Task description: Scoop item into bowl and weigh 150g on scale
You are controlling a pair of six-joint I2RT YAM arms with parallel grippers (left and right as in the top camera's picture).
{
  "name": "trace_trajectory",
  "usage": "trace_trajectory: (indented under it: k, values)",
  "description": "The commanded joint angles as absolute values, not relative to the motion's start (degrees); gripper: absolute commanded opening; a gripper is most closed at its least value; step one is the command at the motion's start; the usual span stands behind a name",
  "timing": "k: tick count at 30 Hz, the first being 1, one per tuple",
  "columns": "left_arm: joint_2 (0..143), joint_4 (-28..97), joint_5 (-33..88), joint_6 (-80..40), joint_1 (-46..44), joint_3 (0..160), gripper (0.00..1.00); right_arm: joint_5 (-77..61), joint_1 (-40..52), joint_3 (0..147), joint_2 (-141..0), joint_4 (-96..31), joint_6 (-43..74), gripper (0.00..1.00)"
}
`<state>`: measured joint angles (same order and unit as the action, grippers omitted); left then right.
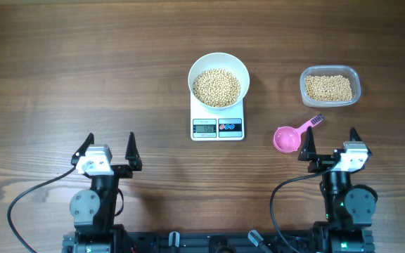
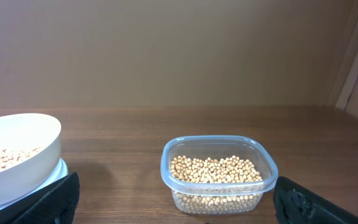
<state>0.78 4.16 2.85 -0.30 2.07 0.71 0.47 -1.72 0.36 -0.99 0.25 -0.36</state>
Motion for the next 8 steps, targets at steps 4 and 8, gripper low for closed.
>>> trace_trajectory:
  k: [4,8]
  values:
    - [0.16,4.34,2.92,-0.45,2.48,0.32,1.00,0.14,-1.96,0.30,-0.27,0.36,-1.34,1.00]
    - [0.16,4.34,2.92,-0.45,2.48,0.32,1.00,0.16,-1.96,0.30,-0.27,0.36,-1.32,1.00]
